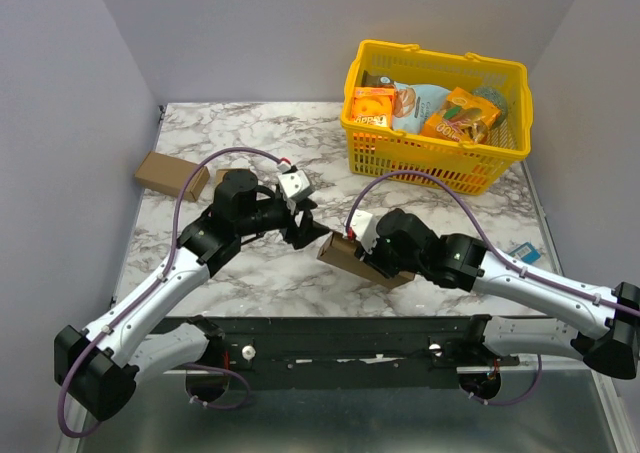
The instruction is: Fold the paper box
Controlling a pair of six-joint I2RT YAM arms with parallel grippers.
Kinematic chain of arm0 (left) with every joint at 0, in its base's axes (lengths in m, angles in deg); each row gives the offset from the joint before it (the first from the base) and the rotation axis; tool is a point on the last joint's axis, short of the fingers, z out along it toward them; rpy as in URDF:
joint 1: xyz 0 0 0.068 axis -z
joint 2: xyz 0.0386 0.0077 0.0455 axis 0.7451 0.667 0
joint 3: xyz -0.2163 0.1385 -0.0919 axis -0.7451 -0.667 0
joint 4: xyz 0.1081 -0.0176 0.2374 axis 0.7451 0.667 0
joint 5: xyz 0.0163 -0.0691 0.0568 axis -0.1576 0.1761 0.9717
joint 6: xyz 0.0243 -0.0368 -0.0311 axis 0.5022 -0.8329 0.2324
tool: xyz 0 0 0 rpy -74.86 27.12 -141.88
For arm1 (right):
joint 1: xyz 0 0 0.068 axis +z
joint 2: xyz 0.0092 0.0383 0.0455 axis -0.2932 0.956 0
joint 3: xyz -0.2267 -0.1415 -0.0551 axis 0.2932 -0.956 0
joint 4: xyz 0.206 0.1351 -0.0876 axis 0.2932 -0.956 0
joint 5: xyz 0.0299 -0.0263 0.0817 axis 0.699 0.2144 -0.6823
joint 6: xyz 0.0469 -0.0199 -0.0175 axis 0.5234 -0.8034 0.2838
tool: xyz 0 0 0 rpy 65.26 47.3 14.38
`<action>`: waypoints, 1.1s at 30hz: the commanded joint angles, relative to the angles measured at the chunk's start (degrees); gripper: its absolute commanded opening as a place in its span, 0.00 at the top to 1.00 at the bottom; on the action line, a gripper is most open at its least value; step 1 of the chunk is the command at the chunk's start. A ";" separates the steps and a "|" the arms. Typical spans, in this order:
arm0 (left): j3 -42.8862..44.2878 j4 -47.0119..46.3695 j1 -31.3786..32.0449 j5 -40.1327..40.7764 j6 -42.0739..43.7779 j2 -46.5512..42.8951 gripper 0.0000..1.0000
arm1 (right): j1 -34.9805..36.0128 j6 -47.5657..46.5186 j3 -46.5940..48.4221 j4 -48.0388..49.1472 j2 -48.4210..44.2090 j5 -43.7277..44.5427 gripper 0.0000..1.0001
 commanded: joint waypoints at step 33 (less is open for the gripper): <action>6.58 9.91 8.39 7.47 5.99 6.73 0.67 | 0.13 -0.62 1.65 -0.85 0.58 -1.68 0.71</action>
